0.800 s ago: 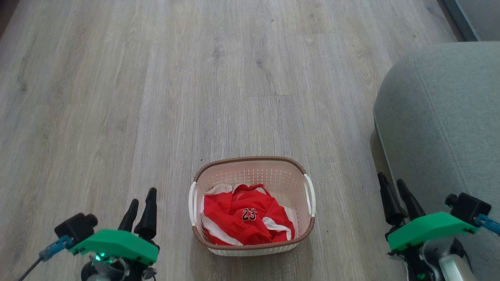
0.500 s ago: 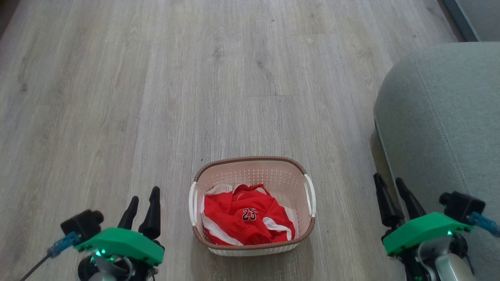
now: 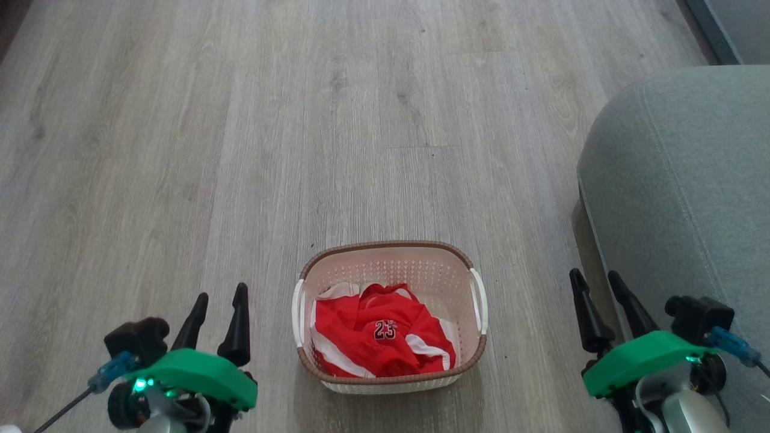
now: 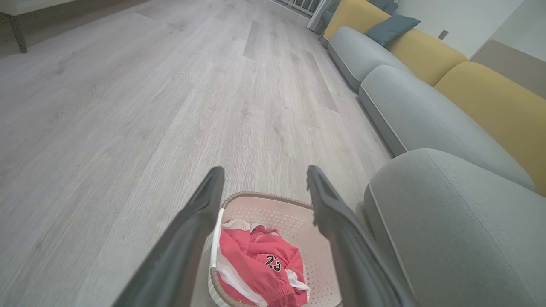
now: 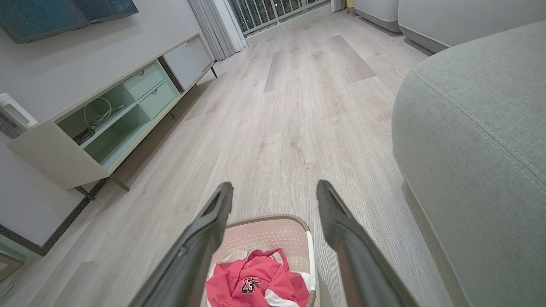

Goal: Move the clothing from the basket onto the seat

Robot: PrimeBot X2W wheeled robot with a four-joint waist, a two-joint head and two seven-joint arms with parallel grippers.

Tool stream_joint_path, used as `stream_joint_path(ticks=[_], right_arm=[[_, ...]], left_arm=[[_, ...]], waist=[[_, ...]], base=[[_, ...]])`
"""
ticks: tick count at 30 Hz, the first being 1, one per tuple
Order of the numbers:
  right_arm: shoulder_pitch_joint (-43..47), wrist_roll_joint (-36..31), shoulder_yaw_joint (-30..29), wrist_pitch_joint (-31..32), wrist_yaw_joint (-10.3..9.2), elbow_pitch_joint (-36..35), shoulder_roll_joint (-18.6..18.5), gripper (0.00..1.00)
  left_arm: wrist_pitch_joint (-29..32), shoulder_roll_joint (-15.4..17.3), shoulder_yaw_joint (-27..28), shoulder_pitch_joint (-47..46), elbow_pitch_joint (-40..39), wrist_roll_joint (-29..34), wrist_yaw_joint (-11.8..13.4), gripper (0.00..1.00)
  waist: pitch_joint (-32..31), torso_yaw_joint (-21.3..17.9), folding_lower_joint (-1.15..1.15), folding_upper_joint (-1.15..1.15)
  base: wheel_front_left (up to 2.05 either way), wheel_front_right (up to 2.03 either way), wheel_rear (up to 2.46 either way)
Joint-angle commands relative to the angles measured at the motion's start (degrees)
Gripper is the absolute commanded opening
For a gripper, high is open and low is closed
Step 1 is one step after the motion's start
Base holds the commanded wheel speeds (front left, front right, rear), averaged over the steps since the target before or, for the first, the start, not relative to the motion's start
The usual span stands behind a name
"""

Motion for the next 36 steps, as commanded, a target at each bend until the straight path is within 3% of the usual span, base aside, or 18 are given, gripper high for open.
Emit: stream_joint_path(ticks=[1,13,36], right_arm=[[-2.4,-1.7,0.9,-1.1,0.02,-1.7,-1.0,1.0],[-1.8,-4.6,1.8,-3.0,0.02,-1.3,-1.6,1.0],[-1.3,-16.4,2.2,-6.9,0.02,-0.5,-2.1,1.0]], left_arm=[[-0.9,1.1,1.1,-3.5,-2.5,2.3,0.6,1.0],[-2.8,0.5,2.6,-3.3,-2.3,8.4,-0.5,1.0],[-6.6,-1.1,5.5,-3.2,-2.5,24.1,-2.8,1.0]], waist=[[0.0,0.0,0.0,0.0],[0.0,-0.3,0.0,0.0],[-0.1,-0.4,0.0,0.0]], base=[[0.0,0.0,0.0],[0.0,0.0,0.0],[0.0,0.0,0.0]])
